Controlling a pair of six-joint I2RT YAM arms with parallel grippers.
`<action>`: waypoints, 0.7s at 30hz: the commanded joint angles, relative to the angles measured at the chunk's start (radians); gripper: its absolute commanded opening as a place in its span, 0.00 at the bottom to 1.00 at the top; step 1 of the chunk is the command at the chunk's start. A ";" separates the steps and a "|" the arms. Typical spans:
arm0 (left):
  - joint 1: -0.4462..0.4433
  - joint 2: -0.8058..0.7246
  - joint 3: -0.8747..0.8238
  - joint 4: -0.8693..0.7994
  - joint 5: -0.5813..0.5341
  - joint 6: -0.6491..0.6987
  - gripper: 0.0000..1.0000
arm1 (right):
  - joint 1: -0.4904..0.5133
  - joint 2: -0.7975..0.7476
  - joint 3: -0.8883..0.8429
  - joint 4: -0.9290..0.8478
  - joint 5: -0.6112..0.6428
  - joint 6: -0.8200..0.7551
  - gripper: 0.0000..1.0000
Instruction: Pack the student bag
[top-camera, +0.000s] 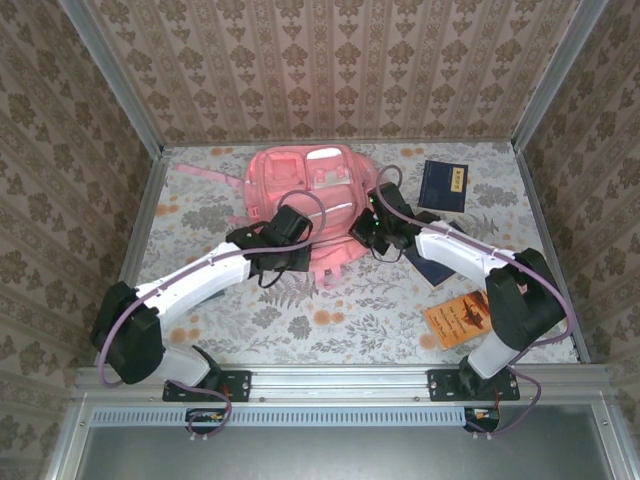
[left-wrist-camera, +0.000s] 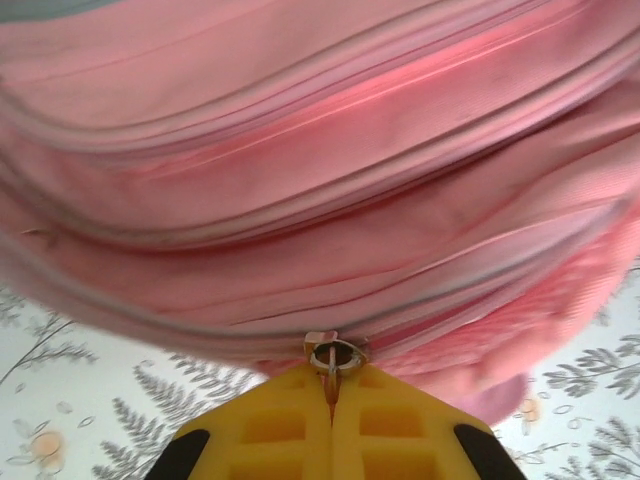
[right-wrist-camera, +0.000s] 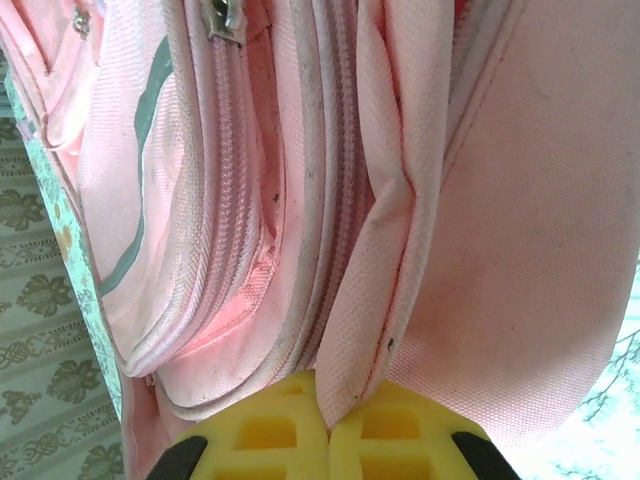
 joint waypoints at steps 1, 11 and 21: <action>0.058 -0.052 -0.022 -0.101 -0.061 0.034 0.00 | -0.056 -0.025 0.024 -0.054 0.010 -0.137 0.00; 0.117 -0.072 -0.020 -0.008 0.125 0.170 0.00 | -0.088 -0.048 0.074 -0.107 -0.088 -0.234 0.43; 0.001 -0.012 0.054 0.179 0.241 0.173 0.00 | -0.027 -0.291 -0.078 -0.164 0.049 0.110 0.64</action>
